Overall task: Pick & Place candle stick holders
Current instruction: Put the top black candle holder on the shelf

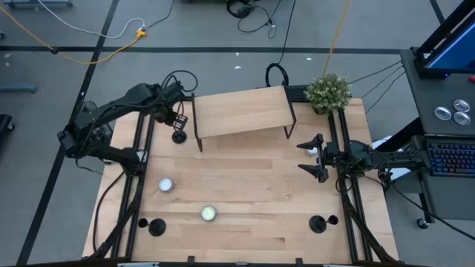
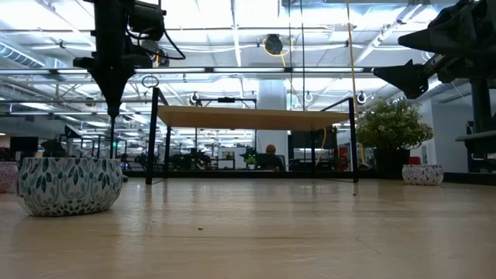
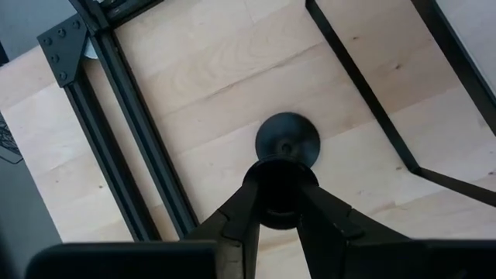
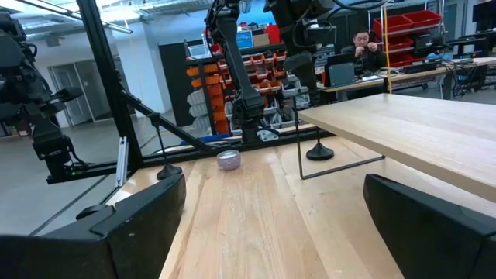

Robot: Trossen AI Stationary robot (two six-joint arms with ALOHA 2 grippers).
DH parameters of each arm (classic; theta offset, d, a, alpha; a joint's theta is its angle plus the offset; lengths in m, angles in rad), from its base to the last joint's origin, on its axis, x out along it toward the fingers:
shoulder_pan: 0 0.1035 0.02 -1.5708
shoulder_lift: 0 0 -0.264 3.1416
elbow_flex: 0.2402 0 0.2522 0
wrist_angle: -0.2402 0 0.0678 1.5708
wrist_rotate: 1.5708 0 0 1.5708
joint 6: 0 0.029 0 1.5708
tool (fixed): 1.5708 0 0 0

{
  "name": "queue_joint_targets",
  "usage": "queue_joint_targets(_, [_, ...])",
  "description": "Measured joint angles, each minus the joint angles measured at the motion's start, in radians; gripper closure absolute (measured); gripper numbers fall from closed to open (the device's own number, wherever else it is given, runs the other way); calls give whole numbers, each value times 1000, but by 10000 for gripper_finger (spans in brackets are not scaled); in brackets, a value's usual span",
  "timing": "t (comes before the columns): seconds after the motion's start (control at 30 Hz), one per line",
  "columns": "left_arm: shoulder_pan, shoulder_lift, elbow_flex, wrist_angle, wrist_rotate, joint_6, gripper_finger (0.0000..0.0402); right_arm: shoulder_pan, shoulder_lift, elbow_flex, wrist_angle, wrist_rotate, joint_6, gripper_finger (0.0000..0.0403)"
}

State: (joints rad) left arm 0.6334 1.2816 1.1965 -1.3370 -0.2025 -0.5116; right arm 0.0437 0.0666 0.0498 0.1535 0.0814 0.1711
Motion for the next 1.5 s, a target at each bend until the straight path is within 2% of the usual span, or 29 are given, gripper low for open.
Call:
queue_joint_targets(0.37, [0, -7, 1, 8, -1, -7, 316, 0, 0, 0, 0, 0, 0, 14])
queue_joint_targets(0.5, [0, -19, 28, 8, 29, -8, 316, 0, 0, 0, 0, 1, 0, 14])
queue_joint_targets(0.67, [2, -22, 66, 11, 13, 13, 316, 0, 0, 0, 0, 1, 0, 14])
queue_joint_targets(0.83, [3, -21, 58, -1, -18, 14, 316, 0, 0, 0, 0, 1, 0, 14])
queue_joint_targets(1.03, [30, -17, 31, -6, -5, 17, 314, 0, 0, 0, 0, 1, 0, 14])
queue_joint_targets(1.17, [48, -16, 10, 0, 25, 12, 293, 0, 0, 0, 0, 1, 0, 14])
queue_joint_targets(1.37, [56, -12, 7, 4, 19, 13, 249, 0, 0, 0, 0, 0, 0, 14])
queue_joint_targets(1.5, [56, 15, -3, 11, 20, 21, 235, 0, 0, 0, 0, 0, 0, 14])
